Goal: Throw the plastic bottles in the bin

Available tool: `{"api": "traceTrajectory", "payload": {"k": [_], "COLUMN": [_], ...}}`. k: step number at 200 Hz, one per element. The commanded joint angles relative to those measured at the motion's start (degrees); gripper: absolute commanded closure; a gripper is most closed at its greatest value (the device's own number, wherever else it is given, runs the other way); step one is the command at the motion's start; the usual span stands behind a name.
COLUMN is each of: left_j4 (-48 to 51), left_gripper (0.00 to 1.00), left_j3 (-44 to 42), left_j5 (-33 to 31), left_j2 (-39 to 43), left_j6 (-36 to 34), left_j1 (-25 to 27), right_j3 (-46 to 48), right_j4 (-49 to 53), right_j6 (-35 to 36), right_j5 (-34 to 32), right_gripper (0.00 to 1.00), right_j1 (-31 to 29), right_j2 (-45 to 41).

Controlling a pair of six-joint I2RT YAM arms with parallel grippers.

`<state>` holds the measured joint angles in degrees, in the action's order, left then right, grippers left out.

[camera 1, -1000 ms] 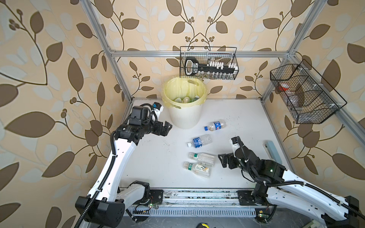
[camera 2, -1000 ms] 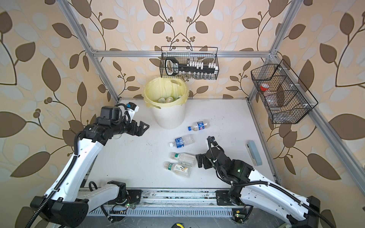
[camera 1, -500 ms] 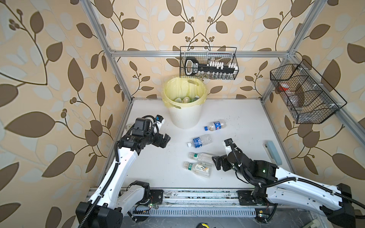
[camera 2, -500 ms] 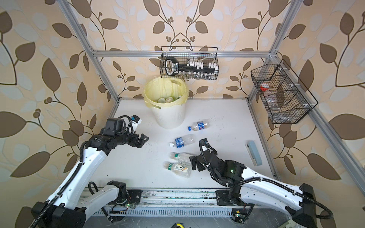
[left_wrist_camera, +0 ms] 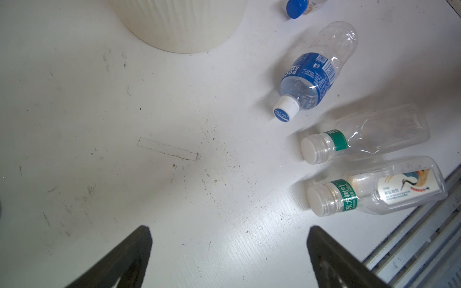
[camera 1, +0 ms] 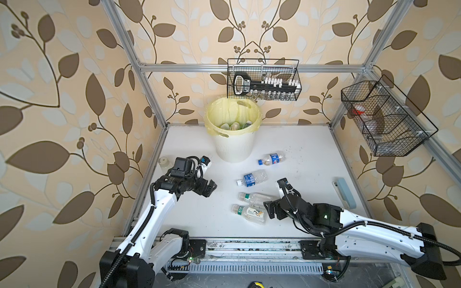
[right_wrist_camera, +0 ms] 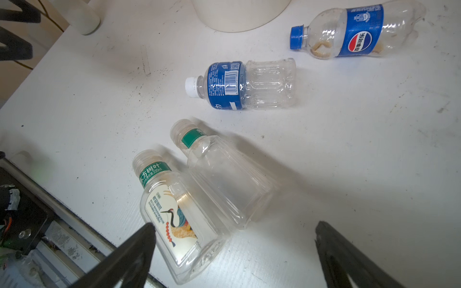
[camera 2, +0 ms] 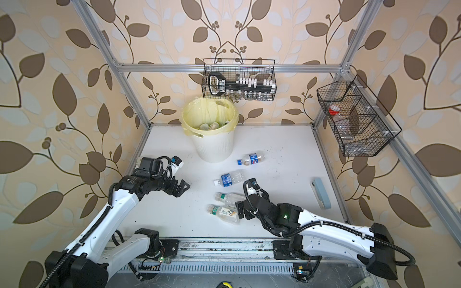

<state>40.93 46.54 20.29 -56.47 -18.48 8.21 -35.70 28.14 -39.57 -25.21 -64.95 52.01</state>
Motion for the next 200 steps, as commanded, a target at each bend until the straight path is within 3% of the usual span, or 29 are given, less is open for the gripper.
{"api": "traceTrajectory", "payload": {"k": [1, 98, 200], "left_j4": [1.3, 3.2, 4.0], "left_gripper": [0.01, 0.01, 0.01], "left_j3": [-0.6, -0.5, 0.1], "left_j5": [2.8, 4.9, 6.7], "left_j2": [0.7, 2.0, 1.5], "left_j6": [-3.0, -5.0, -5.0], "left_j1": [-0.1, -2.3, -4.4], "right_j3": [0.9, 1.0, 0.8], "right_j4": [-1.4, -7.9, -13.5], "right_j6": [0.3, 7.0, 8.6], "right_j5": [0.5, 7.9, 11.3], "right_gripper": [0.0, 0.0, 0.0], "right_j1": [-0.7, -1.3, -1.4], "right_j2": [0.9, 6.3, 14.2]}}
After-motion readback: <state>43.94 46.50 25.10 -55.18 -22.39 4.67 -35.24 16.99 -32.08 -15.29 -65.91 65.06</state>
